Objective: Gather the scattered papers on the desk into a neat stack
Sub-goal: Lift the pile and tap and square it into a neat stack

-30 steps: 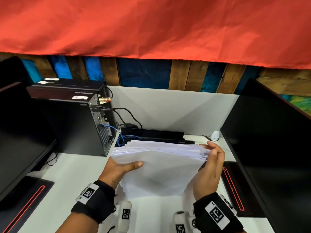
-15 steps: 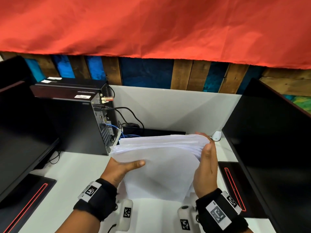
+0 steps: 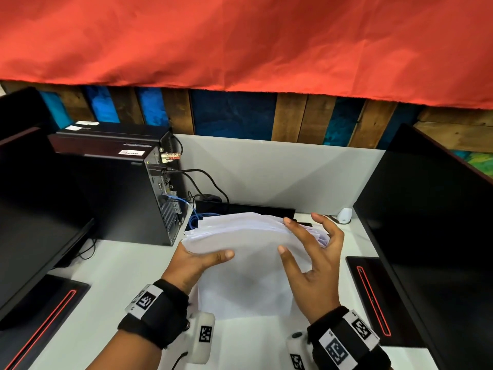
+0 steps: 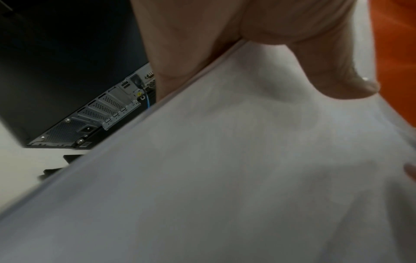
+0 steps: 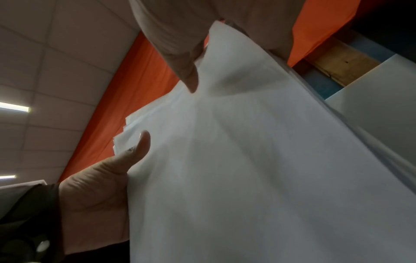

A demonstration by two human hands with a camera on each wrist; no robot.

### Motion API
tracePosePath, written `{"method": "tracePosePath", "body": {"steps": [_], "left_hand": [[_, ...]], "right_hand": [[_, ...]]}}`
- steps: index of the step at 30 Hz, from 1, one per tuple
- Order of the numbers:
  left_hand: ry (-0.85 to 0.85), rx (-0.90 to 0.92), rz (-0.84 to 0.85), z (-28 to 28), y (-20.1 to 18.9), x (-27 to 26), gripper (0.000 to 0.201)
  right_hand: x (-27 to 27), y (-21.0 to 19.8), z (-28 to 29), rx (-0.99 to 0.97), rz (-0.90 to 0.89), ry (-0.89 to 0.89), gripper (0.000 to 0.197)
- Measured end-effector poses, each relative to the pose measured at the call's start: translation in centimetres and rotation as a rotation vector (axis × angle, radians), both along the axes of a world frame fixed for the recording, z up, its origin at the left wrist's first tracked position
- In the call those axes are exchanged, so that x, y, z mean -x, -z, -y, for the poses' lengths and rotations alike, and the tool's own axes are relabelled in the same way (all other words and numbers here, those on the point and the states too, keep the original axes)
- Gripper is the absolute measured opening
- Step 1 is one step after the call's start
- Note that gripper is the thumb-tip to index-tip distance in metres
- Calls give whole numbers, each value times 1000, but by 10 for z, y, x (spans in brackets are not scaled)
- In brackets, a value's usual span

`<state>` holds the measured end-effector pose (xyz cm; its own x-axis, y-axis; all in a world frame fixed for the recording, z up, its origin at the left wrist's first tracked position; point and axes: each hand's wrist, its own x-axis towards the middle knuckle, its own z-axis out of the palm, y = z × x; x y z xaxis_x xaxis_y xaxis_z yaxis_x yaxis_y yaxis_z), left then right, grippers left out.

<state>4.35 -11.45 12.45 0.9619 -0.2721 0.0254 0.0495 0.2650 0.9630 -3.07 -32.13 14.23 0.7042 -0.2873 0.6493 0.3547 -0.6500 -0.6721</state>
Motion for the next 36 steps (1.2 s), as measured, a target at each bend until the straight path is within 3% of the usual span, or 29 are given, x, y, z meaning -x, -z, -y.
{"method": "tracePosePath", "body": {"steps": [3,6,9,12,14,18,22,24,27,30,33,36], "left_hand": [[-30,10,-2,1,-3,0,60],[-65,7,-23,-1,0,-1,57],[-81,14,-35,-3,3,-2,61],[-107,18,-61,-4,10,-2,71],[-133,-29,-86,-1,20,2,74],[-307,-83,-73,21,24,10,39],[-400,-79,39,30,2,12,28],[-414,-90,76,28,-5,12,36],[-432,-98,104,25,-10,12,48],[-487,-78,154,25,-18,15,57],[-515,-29,212,28,-30,20,44],[-542,-46,288,29,-42,17,25]], "right_hand": [[-1,2,0,-127,12,5,66],[-4,9,4,-589,-98,-42,82],[-7,23,15,-857,-395,-200,62],[-6,36,22,-805,-550,-194,29],[-5,43,22,-778,-529,-185,30],[-8,38,4,-724,-404,-118,25],[-5,13,-8,-672,-225,-199,35],[-4,7,-8,-655,-198,-199,41],[-2,9,-7,-641,-192,-90,68],[0,8,-9,-414,-38,0,84],[-1,10,-11,-96,54,20,73],[-1,14,-11,-64,28,-10,58]]}}
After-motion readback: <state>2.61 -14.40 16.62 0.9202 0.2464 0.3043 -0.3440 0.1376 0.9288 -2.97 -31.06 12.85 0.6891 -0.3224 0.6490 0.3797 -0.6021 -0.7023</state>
